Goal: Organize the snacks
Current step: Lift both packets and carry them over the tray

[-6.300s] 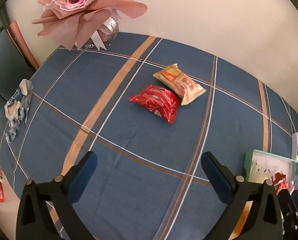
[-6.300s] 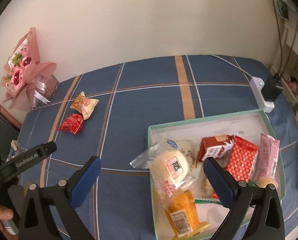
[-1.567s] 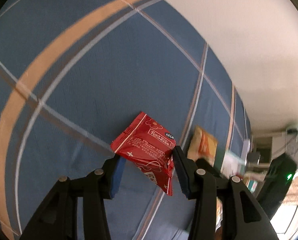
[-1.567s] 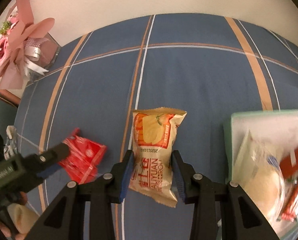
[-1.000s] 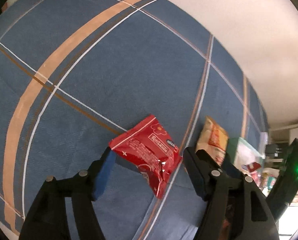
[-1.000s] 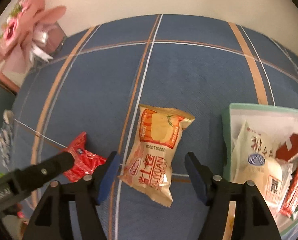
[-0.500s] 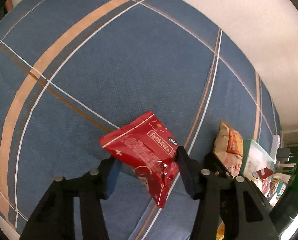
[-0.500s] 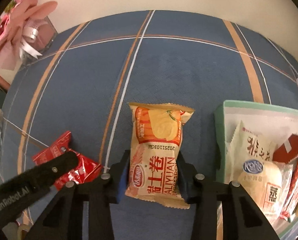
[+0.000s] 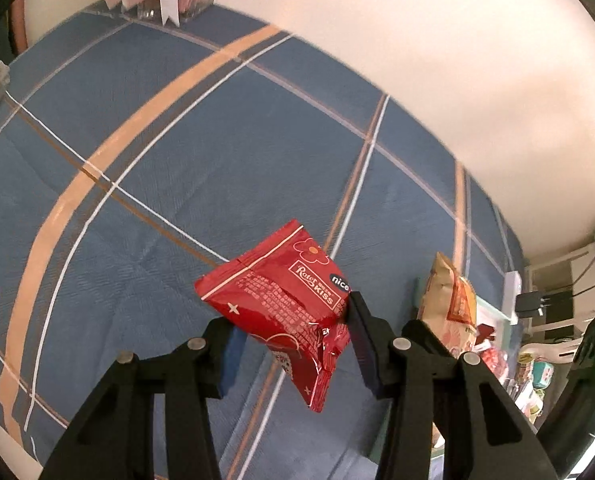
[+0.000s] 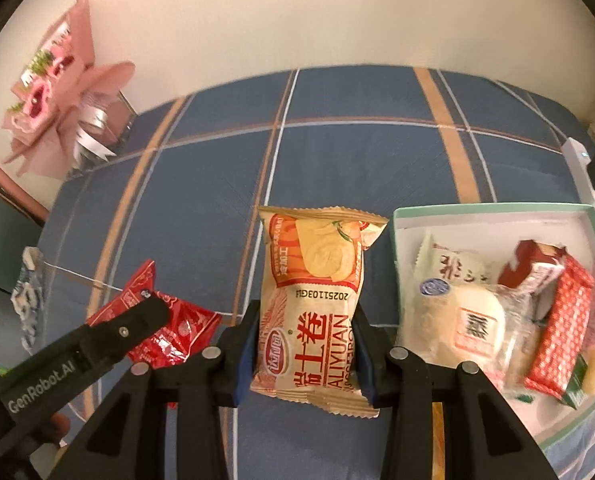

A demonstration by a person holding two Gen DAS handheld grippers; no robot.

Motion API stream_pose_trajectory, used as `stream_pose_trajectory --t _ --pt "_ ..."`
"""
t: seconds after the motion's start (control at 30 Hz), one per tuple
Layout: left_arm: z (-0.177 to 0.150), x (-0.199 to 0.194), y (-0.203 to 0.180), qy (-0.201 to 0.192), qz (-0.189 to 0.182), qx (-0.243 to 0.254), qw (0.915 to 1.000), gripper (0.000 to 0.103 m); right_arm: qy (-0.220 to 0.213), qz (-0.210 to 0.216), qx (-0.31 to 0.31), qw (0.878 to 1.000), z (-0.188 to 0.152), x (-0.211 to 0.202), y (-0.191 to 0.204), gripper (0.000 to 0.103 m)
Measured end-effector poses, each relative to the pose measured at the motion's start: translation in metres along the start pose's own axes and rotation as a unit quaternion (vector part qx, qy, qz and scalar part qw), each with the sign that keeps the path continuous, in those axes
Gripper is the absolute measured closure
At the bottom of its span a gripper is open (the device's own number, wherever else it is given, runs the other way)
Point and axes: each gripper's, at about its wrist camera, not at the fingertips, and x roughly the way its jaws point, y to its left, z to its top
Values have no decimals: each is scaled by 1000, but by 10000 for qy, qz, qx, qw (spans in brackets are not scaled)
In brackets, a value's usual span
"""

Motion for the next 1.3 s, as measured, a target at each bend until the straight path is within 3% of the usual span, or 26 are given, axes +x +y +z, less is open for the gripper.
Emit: stream_pose_trajectory --t 0.37,0.5,0.8,0.93,1.1,1.3 --pt "-34 -42 -25 -447 -276 127 9985 53 -229 -77 324 9992 -15 -45 -27 59" --pt "-46 -46 -49 -515 -439 483 9965 53 -397 -458 682 9958 -15 -59 -61 59" --pt "-89 -30 -132 -195 -899 1744 9804 53 -453 -1214 1783 9754 -19 -75 -163 59" --pt "-110 -19 -161 -46 -974 2232 9699 53 -420 -1284 2285 9641 -27 -79 -201 59" --pt "-127 -1 -184 60 -997 2634 9595 53 -341 -1348 2553 9568 -34 -77 -223 59" --pt "-133 18 -190 231 -978 2727 9568 53 -142 -1179 2663 9566 -35 -64 -230 55"
